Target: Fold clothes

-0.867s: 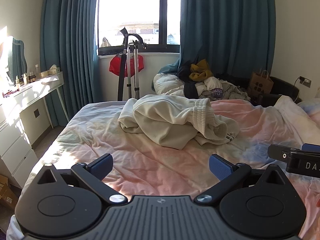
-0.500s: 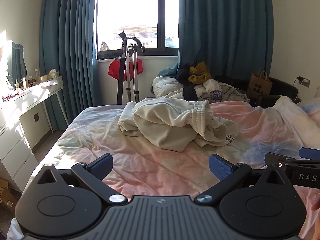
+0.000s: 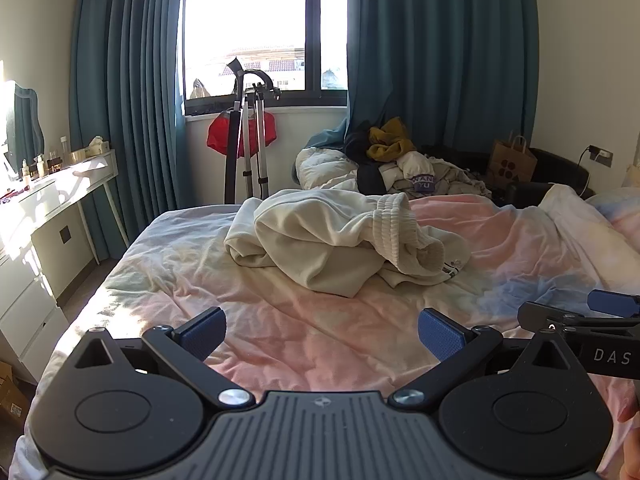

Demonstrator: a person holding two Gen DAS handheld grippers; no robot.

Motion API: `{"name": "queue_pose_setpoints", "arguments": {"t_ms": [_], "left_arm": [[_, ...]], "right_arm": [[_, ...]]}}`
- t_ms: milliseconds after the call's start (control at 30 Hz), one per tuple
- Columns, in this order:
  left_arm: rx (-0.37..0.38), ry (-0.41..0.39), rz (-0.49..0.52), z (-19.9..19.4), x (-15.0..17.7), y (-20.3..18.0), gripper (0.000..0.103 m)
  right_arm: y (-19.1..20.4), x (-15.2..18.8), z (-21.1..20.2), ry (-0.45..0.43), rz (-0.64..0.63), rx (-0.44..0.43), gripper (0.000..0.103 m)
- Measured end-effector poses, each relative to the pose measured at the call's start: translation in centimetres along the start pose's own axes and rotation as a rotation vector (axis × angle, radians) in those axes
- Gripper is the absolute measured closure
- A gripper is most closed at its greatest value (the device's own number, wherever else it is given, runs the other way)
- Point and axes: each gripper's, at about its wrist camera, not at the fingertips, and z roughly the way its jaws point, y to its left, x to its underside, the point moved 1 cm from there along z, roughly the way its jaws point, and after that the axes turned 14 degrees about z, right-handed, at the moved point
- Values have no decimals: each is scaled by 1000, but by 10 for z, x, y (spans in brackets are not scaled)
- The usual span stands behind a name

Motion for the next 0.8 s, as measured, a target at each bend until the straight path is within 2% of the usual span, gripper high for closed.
{"name": "queue_pose_setpoints", "arguments": {"t_ms": [800], "left_arm": [[8, -12, 3, 3, 4, -1, 0]], "right_arm": [[-8, 2, 8, 29, 33, 12, 0]]}}
